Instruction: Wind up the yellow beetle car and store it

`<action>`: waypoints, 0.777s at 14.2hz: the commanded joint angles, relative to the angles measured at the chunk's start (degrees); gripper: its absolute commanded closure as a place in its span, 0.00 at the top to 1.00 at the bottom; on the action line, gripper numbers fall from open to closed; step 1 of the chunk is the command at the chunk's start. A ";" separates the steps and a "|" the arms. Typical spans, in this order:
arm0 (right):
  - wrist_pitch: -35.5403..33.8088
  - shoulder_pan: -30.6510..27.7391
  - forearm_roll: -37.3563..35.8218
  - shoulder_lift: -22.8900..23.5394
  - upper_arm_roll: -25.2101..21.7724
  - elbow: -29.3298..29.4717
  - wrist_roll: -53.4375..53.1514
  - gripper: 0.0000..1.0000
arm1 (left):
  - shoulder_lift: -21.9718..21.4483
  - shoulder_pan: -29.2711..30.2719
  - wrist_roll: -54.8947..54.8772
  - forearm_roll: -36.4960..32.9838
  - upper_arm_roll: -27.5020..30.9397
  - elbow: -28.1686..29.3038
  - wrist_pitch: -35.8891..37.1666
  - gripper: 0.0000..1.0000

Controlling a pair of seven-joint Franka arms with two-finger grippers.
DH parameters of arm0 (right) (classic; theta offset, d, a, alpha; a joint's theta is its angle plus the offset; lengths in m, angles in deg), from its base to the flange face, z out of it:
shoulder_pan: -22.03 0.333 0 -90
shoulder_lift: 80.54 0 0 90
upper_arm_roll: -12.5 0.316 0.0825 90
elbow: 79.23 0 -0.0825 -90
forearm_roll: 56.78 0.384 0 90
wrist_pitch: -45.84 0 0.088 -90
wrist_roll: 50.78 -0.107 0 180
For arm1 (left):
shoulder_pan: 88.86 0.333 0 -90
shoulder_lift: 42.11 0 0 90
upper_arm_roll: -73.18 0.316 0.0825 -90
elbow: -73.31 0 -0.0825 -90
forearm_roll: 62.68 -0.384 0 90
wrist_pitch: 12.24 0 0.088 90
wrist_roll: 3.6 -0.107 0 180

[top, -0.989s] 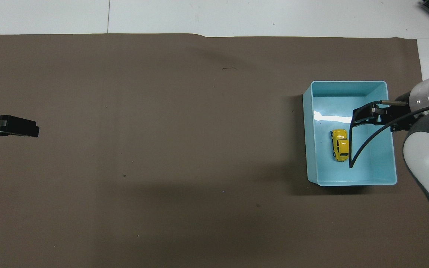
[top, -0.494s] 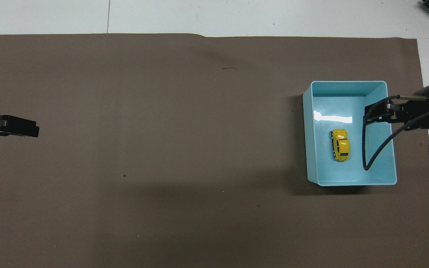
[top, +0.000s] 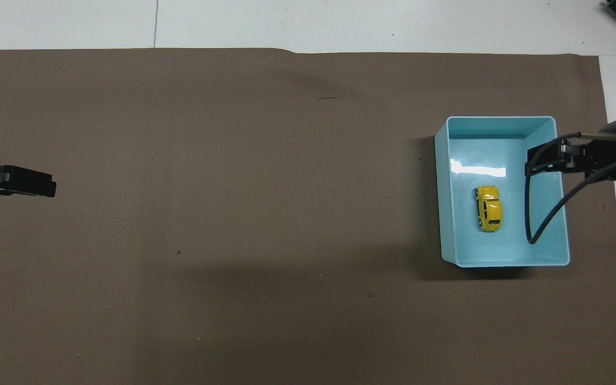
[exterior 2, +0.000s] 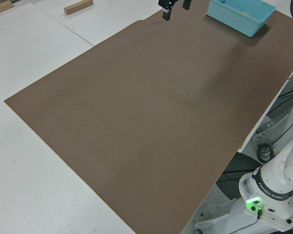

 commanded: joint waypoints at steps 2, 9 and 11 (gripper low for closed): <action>-3.16 -1.02 -0.32 1.83 1.10 4.06 3.96 1.00 | -0.80 1.22 -1.00 0.86 -0.61 0.10 0.83 1.00; 0.00 -1.02 0.65 1.39 1.19 2.74 3.70 1.00 | -0.80 1.22 -1.00 0.86 -0.61 0.10 0.83 1.00; 0.00 -1.02 0.65 1.31 1.19 2.57 3.69 1.00 | -0.80 1.22 -1.00 0.86 -0.61 0.10 0.83 1.00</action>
